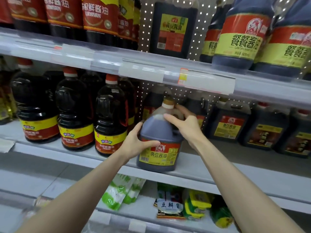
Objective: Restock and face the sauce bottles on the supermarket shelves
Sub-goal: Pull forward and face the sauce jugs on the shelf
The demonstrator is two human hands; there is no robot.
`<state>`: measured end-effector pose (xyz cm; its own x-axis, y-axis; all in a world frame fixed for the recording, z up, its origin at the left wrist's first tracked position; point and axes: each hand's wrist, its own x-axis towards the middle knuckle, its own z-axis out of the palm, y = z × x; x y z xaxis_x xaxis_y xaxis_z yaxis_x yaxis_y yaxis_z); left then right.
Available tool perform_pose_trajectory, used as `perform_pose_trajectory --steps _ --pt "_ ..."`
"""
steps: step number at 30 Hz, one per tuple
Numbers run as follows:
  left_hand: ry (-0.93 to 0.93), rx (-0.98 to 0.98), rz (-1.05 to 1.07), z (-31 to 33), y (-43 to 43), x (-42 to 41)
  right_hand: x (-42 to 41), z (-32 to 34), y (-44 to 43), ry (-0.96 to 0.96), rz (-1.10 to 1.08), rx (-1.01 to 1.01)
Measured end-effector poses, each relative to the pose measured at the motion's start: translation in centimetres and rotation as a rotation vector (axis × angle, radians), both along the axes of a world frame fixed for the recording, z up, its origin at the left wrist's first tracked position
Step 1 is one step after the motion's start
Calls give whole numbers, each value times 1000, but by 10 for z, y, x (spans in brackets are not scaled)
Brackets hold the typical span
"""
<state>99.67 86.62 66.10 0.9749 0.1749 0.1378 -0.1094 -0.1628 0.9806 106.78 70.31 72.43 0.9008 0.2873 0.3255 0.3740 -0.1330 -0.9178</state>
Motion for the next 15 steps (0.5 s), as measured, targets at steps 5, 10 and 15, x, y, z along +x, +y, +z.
perform_pose_trajectory --steps 5,10,15 --pt "-33 -102 14 -12 -11 -16 -23 -25 -12 21 -50 -31" --pt "-16 -139 19 -23 -15 -21 -31 -54 -16 164 -87 -46" --pt "-38 -172 50 -28 -14 -16 -34 -68 -12 218 -76 0"
